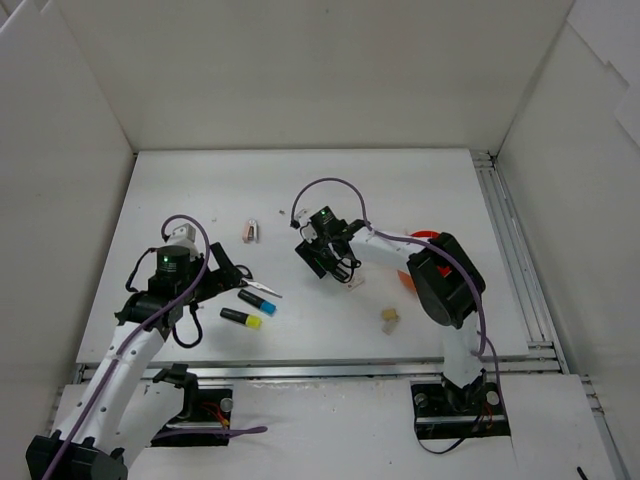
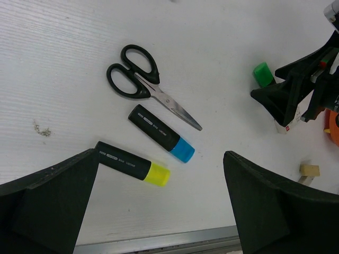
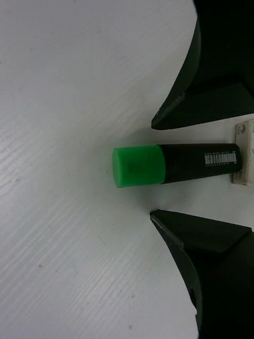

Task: Sort the stationery into containers
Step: Pick up the pen from the center of the board, then place the pen in the storage box.

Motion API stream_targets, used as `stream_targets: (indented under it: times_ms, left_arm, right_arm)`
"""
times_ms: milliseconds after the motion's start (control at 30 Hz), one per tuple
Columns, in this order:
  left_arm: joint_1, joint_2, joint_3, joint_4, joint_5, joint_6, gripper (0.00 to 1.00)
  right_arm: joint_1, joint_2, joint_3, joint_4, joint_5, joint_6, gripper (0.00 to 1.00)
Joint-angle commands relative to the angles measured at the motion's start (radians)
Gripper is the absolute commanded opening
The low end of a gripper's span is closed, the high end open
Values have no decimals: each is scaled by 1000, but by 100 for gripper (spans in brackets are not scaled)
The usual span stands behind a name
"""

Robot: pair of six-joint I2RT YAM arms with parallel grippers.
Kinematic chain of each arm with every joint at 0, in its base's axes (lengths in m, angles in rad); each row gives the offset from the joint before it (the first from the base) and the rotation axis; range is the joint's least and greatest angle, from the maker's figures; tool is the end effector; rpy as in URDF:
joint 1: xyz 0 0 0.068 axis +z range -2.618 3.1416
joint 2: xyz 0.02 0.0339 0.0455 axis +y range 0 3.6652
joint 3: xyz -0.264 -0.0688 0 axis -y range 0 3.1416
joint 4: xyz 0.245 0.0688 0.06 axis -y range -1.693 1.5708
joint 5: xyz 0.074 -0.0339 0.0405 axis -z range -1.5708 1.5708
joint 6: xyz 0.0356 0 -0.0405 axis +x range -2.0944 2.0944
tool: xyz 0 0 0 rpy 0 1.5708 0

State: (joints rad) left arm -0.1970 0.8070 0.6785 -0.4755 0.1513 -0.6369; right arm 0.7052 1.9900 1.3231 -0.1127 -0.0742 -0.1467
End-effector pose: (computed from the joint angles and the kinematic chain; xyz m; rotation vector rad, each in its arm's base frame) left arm 0.1735 -0.0401 0.2703 -0.4012 2.2025 -0.6306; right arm 0.3295 0.2839 0.1733 -1.0154 2.1488 0.3583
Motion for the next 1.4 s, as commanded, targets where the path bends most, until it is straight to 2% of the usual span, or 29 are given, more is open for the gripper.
stream_targets:
  times_ms: [0, 100, 133, 200, 233, 267, 333, 433, 533, 667, 833, 867, 967, 1100, 1367]
  left_arm:
    - [-5, 0, 12, 21, -18, -6, 100]
    - [-5, -5, 9, 20, -30, -9, 100]
    - [-5, -8, 7, 18, -30, -7, 100]
    - [-5, -15, 6, 18, -36, -7, 99]
    - [-5, -23, 6, 17, -35, -9, 100]
    - [-5, -25, 9, 17, -36, -6, 99]
    - [-5, -37, 6, 14, -38, -6, 100]
    - [-5, -46, 3, 17, -41, -4, 100]
    - [-5, -45, 4, 21, -36, -3, 100]
    - [-5, -45, 4, 29, -26, 3, 100]
    - [-5, -29, 13, 52, -18, 14, 100]
    - [-5, -26, 15, 61, -9, 16, 99]
    - [-5, -6, 24, 75, 7, 22, 100]
    - [-5, 40, 33, 98, 34, 29, 99]
    - [-15, 87, 47, 133, 45, 42, 99]
  right_arm:
    - [8, 7, 59, -39, 11, -13, 58]
    - [8, 12, 57, -42, -28, -10, 41]
    - [4, 12, 54, -44, -39, -7, 26]
    - [-6, -2, 53, -42, -87, -2, 15]
    - [-15, -6, 53, -42, -91, 1, 4]
    - [-18, -29, 50, -38, -101, -1, 0]
    - [-26, -57, 41, -24, -101, -5, 0]
    - [-36, -196, -34, 71, -118, -1, 0]
    - [-70, -340, -148, 271, -148, 53, 0]
    - [-154, -526, -281, 455, -200, 120, 0]
    - [-246, -721, -399, 551, -47, 125, 0]
    - [-260, -738, -415, 583, 53, 137, 0]
    - [-351, -780, -472, 671, 170, 182, 0]
    - [-493, -783, -502, 745, 119, 231, 0]
    - [-621, -694, -536, 857, 33, 259, 0]
